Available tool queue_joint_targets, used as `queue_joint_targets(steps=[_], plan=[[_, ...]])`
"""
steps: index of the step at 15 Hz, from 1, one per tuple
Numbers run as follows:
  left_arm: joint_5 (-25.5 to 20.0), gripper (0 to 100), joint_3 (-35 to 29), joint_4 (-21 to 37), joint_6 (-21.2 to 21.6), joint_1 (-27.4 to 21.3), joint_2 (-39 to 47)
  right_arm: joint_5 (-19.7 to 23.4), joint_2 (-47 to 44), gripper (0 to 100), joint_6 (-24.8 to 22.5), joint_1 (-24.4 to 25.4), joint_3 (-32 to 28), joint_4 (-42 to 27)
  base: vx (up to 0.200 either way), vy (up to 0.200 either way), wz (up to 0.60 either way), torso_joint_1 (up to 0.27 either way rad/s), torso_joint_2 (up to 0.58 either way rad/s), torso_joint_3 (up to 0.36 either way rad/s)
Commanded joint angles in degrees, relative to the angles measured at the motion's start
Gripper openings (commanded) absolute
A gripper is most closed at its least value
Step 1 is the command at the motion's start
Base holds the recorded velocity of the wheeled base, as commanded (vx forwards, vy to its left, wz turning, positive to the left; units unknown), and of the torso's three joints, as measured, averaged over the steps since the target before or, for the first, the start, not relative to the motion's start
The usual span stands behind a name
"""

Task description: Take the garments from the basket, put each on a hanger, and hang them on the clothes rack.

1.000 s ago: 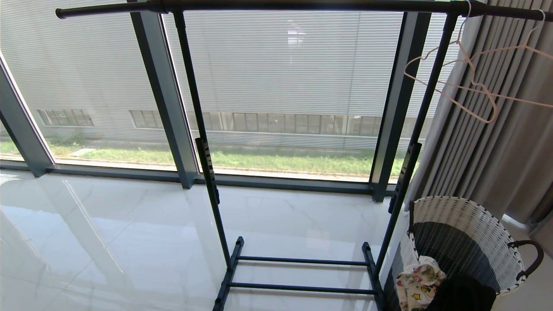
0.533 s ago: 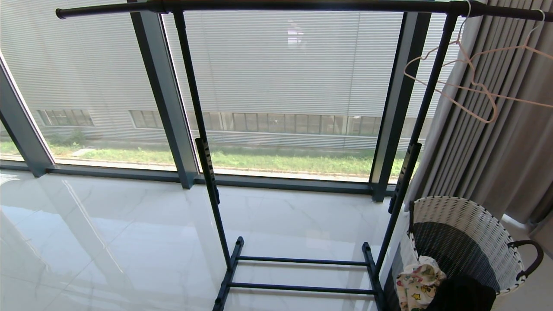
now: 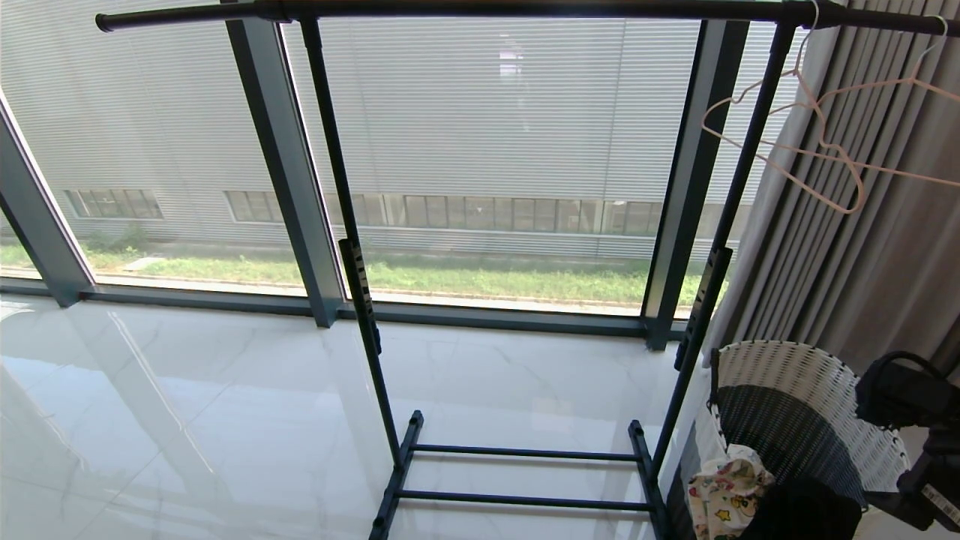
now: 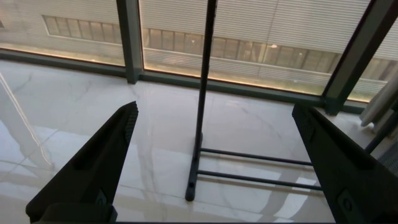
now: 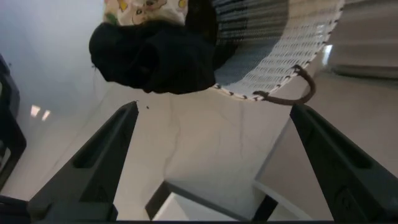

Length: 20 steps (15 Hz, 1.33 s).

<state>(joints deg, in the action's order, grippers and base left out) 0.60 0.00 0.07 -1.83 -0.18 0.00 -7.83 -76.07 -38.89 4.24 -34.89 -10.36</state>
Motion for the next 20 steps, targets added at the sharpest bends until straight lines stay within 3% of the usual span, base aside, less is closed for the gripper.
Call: queue_joint_targets(steps=[1, 5, 10, 14, 20], plan=[[0.0, 100, 0.0, 0.0, 0.0, 0.0, 0.0, -3.4, -18.6, 100, -1.2, -0.1, -0.8, 1.9, 0.0, 0.0, 0.0, 0.0, 0.0, 0.0], [0.0, 100, 0.0, 0.0, 0.0, 0.0, 0.0, -6.0, -30.1, 100, 2.2, -0.6, -1.0, 11.0, 0.0, 0.0, 0.0, 0.0, 0.0, 0.0], [0.0, 100, 0.0, 0.0, 0.0, 0.0, 0.0, -6.9, -34.5, 100, 2.5, -0.6, -1.0, 16.9, 0.0, 0.0, 0.0, 0.0, 0.0, 0.0], [0.0, 100, 0.0, 0.0, -0.2, 0.0, 0.0, -7.6, -38.2, 100, -1.2, -2.0, -0.4, 24.2, 0.0, 0.0, 0.0, 0.0, 0.0, 0.0], [0.0, 100, 0.0, 0.0, -0.2, 0.0, 0.0, -7.7, -41.2, 100, -2.5, -2.0, 2.0, 34.5, 0.0, 0.0, 0.0, 0.0, 0.0, 0.0]])
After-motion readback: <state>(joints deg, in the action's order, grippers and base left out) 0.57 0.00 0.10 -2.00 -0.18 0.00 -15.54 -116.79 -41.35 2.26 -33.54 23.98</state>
